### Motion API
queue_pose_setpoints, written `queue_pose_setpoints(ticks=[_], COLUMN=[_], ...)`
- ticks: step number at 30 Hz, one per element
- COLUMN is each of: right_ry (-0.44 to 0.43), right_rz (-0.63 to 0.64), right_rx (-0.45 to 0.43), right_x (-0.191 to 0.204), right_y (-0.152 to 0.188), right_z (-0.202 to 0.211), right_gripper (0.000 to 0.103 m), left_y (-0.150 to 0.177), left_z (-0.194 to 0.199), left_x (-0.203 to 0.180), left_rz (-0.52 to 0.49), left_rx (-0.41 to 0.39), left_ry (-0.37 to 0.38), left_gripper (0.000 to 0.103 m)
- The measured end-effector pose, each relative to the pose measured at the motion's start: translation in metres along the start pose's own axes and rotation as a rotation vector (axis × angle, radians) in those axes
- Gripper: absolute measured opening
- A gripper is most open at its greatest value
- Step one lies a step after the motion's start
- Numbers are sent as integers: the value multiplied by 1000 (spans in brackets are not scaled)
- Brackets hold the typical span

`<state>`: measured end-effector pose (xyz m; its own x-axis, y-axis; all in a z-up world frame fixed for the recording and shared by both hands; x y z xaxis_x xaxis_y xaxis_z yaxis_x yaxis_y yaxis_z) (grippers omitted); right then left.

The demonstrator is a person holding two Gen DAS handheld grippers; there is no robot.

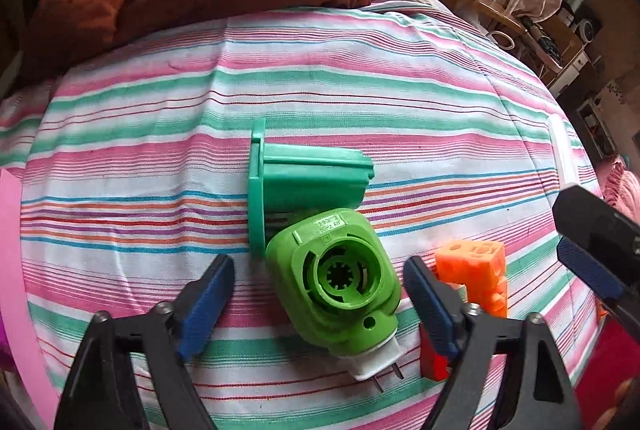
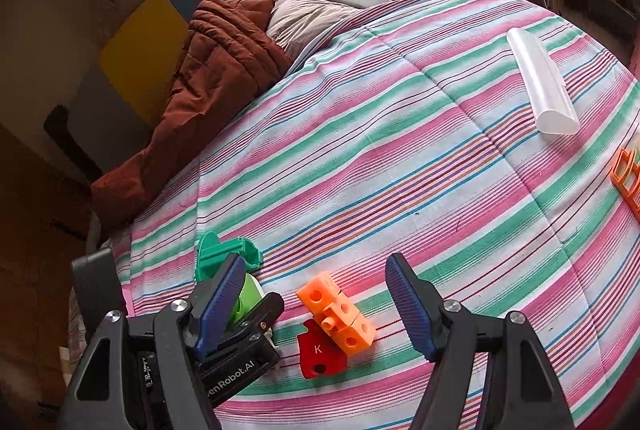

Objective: Organize rigid objects
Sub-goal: 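Grasp the green air freshener with the left tool and lift it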

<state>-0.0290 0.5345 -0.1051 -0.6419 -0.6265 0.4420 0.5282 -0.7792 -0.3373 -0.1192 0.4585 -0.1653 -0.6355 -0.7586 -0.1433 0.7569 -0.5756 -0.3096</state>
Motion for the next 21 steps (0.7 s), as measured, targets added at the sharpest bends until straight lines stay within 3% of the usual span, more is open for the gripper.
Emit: queue_pose_setpoints(ticks=[2, 4, 11, 17, 21], right_ry=[-3, -2, 16, 46, 71], right_rz=[-9, -9, -12, -11, -9], right_rx=[1, 2, 22, 22, 15], right_x=[-2, -1, -3, -6, -10], right_y=[-1, -1, 2, 3, 3], right_z=[0, -1, -6, -7, -6], right_gripper=[74, 74, 74, 74, 74], left_y=[5, 12, 55, 101, 114], left_z=[4, 8, 28, 44, 51], left_x=[1, 5, 19, 22, 28], left_rz=[-36, -42, -89, -185, -198], left_rx=[-17, -24, -65, -121, -157], left_ry=[-1, 10, 23, -37, -28], left_gripper=[60, 53, 53, 52, 51])
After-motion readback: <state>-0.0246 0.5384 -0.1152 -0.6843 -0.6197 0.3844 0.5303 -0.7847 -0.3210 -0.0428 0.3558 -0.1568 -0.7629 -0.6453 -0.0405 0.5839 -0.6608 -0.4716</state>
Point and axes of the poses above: each gripper's, at about its wrist camera, not at the fingertips, and z roughly against the way its jaws point, x to its left, y to its underside, the point moved 10 cm from there along -z, roughly the way its jaws point, and after that the axes turned 7 degrees about x, right-handed, at the moved point
